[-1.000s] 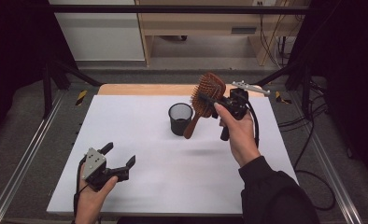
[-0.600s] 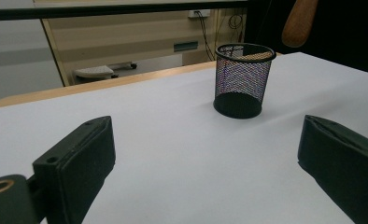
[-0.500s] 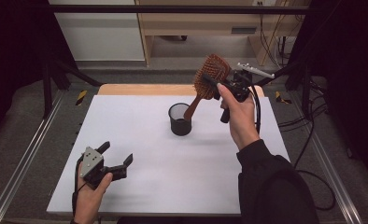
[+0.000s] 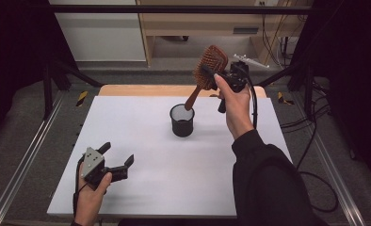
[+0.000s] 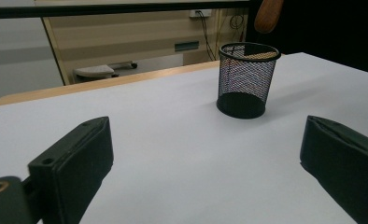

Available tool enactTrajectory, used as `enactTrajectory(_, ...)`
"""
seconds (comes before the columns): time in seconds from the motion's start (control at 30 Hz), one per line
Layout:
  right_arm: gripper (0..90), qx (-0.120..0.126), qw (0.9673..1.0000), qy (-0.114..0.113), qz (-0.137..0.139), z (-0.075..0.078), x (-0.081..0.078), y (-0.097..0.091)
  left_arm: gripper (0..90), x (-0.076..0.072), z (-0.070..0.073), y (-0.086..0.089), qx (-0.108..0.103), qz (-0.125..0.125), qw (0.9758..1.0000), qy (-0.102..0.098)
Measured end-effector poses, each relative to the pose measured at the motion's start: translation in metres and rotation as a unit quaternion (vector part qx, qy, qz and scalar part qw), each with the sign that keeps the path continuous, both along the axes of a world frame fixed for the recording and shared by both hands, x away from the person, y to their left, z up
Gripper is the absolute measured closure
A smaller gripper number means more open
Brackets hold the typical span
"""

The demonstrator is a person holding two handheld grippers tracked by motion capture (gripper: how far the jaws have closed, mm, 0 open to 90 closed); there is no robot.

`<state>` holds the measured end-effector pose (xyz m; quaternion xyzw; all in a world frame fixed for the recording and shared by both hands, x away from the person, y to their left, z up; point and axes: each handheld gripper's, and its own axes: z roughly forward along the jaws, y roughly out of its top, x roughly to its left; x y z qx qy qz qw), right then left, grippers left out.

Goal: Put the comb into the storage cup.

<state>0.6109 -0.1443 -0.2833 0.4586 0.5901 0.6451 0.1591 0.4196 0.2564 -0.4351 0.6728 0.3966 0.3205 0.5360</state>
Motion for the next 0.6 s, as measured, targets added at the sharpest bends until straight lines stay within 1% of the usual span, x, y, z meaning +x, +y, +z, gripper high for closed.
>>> enactTrajectory(0.1, 49.1, -0.003, 1.0000, 0.002, -0.001, -0.003, 0.004, 0.003, 1.8, 0.002, 0.000, 0.002, -0.003, 0.005, 1.0000, -0.002)
enactTrajectory(0.2, 49.0, -0.002, 1.0000, 0.002, 0.000, -0.005, 0.006, 0.007, 1.7, 0.003, -0.001, 0.004, -0.007, 0.008, 0.9999, 0.002)
enactTrajectory(0.3, 49.1, -0.012, 0.9999, 0.001, 0.001, -0.007, 0.008, 0.009, 1.7, 0.003, -0.001, 0.005, -0.011, 0.009, 0.9999, 0.004)
enactTrajectory(0.43, 49.0, -0.018, 0.9998, 0.005, 0.003, -0.012, 0.012, 0.014, 1.7, 0.003, 0.000, 0.004, -0.008, 0.006, 0.9999, 0.003)
enactTrajectory(0.6, 48.9, -0.029, 0.9995, 0.007, 0.007, -0.016, 0.013, 0.020, 1.8, 0.003, 0.000, 0.005, -0.012, 0.005, 0.9999, 0.001)
